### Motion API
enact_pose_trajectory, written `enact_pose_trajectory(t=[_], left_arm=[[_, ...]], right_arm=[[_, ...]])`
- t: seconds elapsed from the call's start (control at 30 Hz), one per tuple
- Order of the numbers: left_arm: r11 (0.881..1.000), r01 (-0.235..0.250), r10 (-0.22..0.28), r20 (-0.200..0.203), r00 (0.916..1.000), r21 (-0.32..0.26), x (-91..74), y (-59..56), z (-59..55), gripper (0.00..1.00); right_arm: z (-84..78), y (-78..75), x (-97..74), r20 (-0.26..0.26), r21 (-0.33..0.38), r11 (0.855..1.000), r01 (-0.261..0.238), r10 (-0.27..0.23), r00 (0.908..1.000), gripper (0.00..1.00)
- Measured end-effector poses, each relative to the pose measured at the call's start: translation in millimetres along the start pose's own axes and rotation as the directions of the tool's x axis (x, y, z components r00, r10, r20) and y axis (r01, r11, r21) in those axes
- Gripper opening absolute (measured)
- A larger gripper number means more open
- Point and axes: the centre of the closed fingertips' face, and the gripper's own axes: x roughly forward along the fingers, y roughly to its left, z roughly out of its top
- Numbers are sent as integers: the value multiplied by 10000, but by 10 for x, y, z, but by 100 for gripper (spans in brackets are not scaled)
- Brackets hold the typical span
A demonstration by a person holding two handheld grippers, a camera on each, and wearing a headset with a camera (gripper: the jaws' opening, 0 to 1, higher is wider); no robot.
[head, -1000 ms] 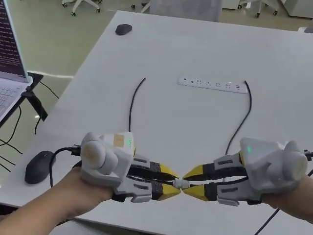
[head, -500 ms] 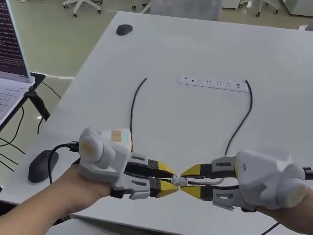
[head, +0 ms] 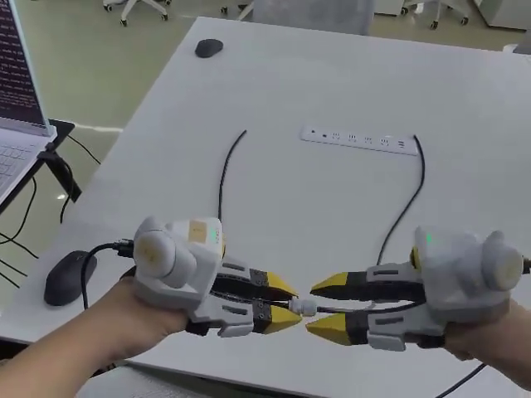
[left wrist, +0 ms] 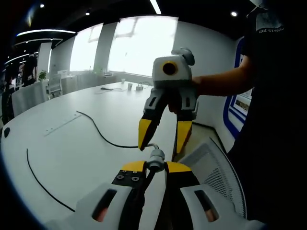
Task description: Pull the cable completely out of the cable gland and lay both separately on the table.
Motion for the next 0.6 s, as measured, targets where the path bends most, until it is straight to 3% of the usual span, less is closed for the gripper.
enact_pose_trajectory(t=[0.07,0.1,0.17,0.2,0.23,0.3,0.4,0.6], left_arm=[[9999,0,1,-33,10000,168,0,-8,3,15],[9997,-2,3,-38,10000,233,1,-14,7,15],[9993,6,-4,-63,10000,371,4,-30,18,15],[9992,16,-13,-85,10000,387,5,-32,18,15],[9991,15,-10,-118,9999,428,6,-32,15,15],[9983,28,-18,-179,9998,577,14,-33,7,15],[9980,64,-48,-259,9997,632,30,-51,10,15],[9975,92,-71,-304,9995,702,51,-72,12,15]], right_arm=[[-60,20,-29,-227,1476,9872,-607,647,9976,30],[-58,-16,-29,-185,1444,9876,-616,650,9977,28],[-73,-5,-28,-219,1977,9750,-1013,1077,9939,24],[-66,39,-16,-84,2662,9540,-1381,1456,9893,26],[-67,31,-3,36,2987,9423,-1509,1571,9876,30],[-88,14,21,61,2960,9398,-1705,1766,9843,27],[-114,98,48,-94,3235,9220,-2127,2279,9736,16],[-140,156,85,-170,3173,9189,-2346,2528,9674,14]])
